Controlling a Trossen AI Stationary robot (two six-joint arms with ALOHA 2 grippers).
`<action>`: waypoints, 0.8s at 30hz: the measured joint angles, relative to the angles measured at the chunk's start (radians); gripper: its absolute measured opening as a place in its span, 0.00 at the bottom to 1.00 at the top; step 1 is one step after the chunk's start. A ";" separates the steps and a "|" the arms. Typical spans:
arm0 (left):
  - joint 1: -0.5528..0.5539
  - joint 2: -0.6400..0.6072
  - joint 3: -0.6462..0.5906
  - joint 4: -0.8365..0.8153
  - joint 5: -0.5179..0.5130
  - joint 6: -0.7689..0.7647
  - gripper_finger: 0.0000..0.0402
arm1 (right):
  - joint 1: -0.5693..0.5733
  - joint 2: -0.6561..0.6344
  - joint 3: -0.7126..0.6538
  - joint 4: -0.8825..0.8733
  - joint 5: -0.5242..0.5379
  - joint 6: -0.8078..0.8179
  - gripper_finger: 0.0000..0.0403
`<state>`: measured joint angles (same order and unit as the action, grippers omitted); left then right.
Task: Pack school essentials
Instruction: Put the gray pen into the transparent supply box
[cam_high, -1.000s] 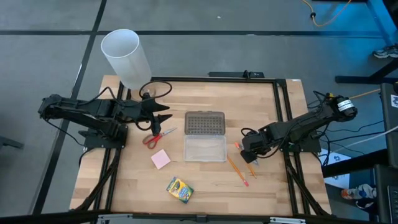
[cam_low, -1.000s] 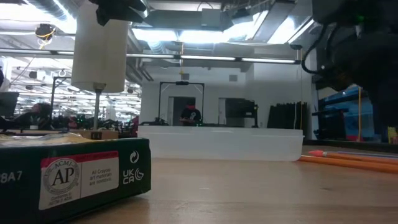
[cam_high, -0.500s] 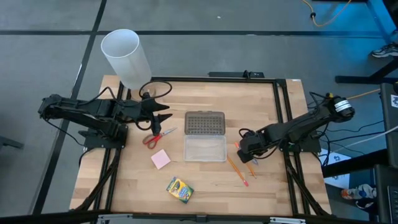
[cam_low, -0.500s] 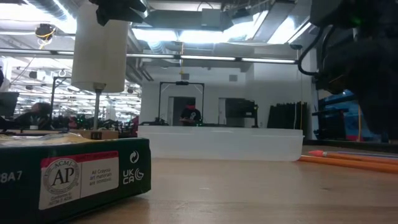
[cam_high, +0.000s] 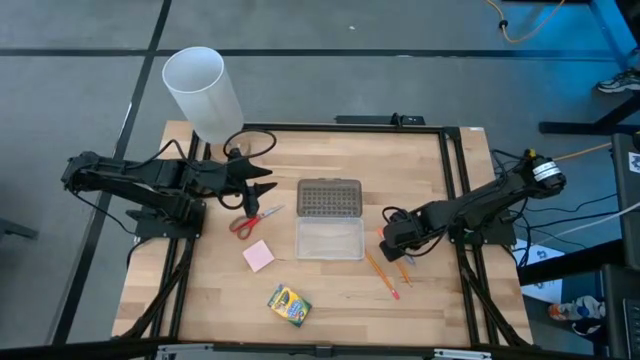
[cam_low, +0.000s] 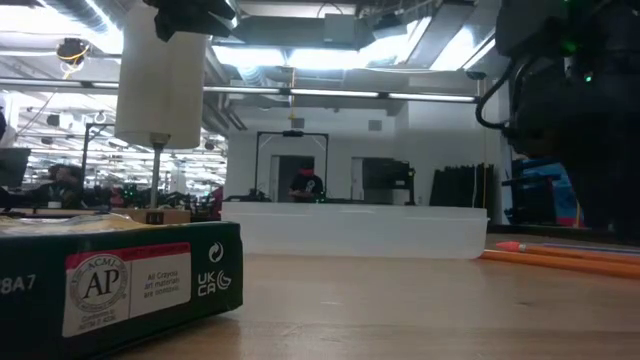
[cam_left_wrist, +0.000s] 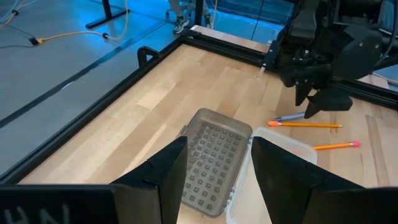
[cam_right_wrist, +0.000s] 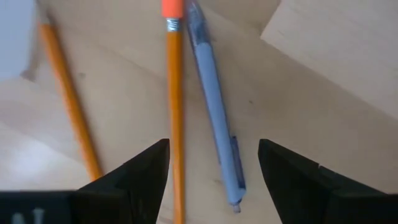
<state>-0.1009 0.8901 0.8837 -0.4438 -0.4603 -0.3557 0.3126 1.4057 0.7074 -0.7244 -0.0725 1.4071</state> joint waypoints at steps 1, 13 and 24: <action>0.000 0.000 0.000 0.000 -0.001 0.000 0.43 | 0.000 0.013 0.000 0.000 -0.001 -0.007 0.61; 0.000 0.000 0.000 0.004 -0.026 0.000 0.43 | 0.000 0.136 0.006 -0.008 -0.006 -0.024 0.61; 0.000 0.000 0.000 0.004 -0.026 0.000 0.43 | 0.000 0.134 0.003 -0.004 -0.007 0.002 0.50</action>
<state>-0.1005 0.8898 0.8837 -0.4397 -0.4862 -0.3555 0.3126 1.5394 0.7105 -0.7280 -0.0795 1.4090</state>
